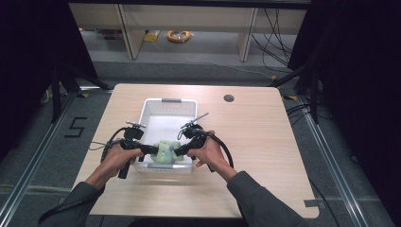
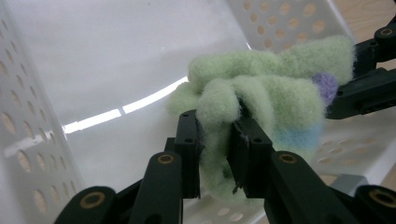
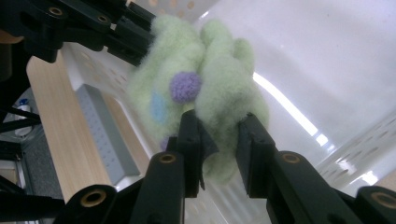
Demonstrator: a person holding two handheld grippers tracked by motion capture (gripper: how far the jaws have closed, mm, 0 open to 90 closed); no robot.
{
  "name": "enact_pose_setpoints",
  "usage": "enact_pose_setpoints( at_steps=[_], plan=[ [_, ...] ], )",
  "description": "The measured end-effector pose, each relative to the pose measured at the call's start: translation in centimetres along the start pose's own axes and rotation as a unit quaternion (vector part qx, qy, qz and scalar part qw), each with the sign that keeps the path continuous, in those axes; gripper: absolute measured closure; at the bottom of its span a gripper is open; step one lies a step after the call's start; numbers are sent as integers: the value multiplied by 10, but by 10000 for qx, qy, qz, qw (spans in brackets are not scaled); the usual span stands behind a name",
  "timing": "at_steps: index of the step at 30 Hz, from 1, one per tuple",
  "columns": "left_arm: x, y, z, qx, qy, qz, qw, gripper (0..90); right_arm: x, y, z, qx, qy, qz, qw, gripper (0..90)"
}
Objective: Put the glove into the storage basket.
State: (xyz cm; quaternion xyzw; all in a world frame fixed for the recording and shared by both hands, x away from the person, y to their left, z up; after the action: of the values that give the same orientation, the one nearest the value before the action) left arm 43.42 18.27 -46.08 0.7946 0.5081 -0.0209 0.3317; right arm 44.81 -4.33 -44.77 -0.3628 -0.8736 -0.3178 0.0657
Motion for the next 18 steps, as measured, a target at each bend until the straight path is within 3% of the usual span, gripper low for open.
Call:
enact_pose_setpoints(
  at_steps=[7,11,15,18],
  plan=[
    [4,0,5,178,255,86,9995,723,-1,1,10,247,-152,-3,9996,714],
    [4,0,8,223,309,102,9992,657,0,2,12,358,-280,-55,9990,692],
    [4,2,4,169,414,105,9989,593,2,3,12,420,-345,-26,9985,589],
    [4,5,-2,-44,572,108,9983,561,5,8,8,406,-519,-68,9978,480]
  ],
)
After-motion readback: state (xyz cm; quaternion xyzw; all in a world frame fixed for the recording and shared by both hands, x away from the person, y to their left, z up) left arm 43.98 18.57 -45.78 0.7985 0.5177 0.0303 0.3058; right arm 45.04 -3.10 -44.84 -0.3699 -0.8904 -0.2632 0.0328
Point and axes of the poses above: each handheld gripper's, and its own axes: z roughly forward along the jaws, y roughly out of its top, x roughly to its left, the point moved 1 cm from there along z, roughly forward along the jaws, and after that the axes turned 2 degrees about x, right-handed, at the moved point
